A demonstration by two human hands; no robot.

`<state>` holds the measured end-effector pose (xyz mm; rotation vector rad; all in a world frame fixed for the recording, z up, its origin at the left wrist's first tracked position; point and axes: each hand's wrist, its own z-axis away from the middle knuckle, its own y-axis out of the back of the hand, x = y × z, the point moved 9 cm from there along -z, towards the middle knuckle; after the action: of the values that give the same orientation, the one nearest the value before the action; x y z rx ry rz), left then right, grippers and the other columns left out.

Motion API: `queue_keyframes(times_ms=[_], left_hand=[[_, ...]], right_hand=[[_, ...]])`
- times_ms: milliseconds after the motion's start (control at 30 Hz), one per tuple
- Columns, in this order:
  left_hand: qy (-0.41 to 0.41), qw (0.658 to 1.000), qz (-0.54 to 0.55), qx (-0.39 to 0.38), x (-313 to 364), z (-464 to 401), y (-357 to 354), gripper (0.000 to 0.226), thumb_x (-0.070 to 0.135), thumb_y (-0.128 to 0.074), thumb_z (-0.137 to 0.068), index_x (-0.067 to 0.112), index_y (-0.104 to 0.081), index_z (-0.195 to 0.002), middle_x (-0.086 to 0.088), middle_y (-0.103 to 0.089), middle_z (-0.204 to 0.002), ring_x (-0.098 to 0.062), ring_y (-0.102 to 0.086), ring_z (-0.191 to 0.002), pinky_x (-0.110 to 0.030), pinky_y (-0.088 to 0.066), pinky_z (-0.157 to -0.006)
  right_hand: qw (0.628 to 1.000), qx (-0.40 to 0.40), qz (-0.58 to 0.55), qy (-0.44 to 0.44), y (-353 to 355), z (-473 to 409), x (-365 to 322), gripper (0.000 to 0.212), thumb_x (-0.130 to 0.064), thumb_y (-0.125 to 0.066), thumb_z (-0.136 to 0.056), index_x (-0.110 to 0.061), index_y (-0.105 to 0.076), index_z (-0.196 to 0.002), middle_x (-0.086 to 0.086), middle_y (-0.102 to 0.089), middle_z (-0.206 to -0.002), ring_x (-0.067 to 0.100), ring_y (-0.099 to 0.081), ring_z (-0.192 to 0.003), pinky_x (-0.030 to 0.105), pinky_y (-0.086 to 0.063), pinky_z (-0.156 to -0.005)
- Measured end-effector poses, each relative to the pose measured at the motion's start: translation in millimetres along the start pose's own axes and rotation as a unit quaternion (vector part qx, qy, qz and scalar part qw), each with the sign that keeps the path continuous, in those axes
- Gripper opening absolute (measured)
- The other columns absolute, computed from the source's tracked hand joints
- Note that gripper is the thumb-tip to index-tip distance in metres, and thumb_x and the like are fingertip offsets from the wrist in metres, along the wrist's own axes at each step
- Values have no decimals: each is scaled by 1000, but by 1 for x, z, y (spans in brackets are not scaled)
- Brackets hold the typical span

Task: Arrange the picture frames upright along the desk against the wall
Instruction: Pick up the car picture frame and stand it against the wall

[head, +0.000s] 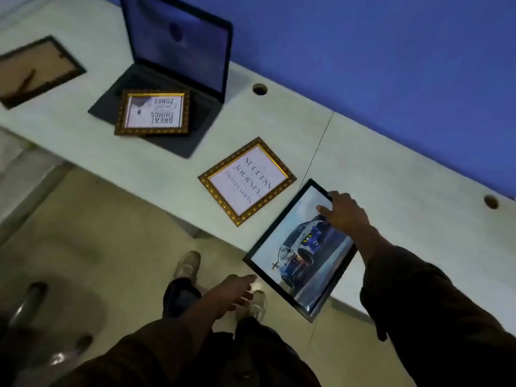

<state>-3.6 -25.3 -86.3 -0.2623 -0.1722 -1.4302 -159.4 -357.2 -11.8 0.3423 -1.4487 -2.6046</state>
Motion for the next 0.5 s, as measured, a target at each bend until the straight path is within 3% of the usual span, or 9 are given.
queue_keyframes(times_ms=[133, 233, 333, 433, 500], left_hand=[[-20, 998, 54, -12, 3, 2, -41, 54, 55, -55, -93, 12, -56, -127, -10, -69, -120, -19, -65, -85, -26, -47, -72], [-63, 996, 63, -1, 18, 6, -63, 37, 42, -54, -99, 11, -53, -118, -10, -58, -113, -12, -56, -76, -13, -45, -52], [-69, 994, 90, -7, 23, 4, -73, 38, 53, -59, -91, 18, -58, -107, -9, -62, -117, -18, -62, -85, -23, -41, -64], [-61, 988, 143, 17, 15, 1, -70, 70, 64, -66, -74, 18, -54, -125, -9, -64, -122, -20, -68, -88, -28, -49, -74], [-58, 985, 158, 38, 9, 7, -66, 65, 64, -67, -74, 19, -53, -120, -7, -65, -111, -23, -67, -91, -33, -53, -83]], right_hand=[[999, -22, 24, -36, 2, -9, 22, 67, -64, -52, -89, -20, -43, -139, 21, -51, -132, 42, -54, -121, 55, -45, -101], [999, -47, 15, -18, -10, -17, 34, 72, -70, -54, -83, -24, -41, -137, 19, -55, -129, 40, -58, -116, 55, -48, -100], [998, -57, -3, -12, -13, -24, 42, 79, -74, -55, -77, -25, -39, -138, 18, -57, -129, 39, -60, -114, 54, -50, -98], [999, -51, 0, -17, -12, -14, 38, 88, -77, -49, -80, -19, -37, -144, 21, -54, -136, 41, -55, -122, 53, -46, -103], [999, -32, 0, -34, -9, -7, 38, 89, -81, -38, -83, -12, -46, -138, 23, -55, -134, 42, -55, -122, 52, -45, -103]])
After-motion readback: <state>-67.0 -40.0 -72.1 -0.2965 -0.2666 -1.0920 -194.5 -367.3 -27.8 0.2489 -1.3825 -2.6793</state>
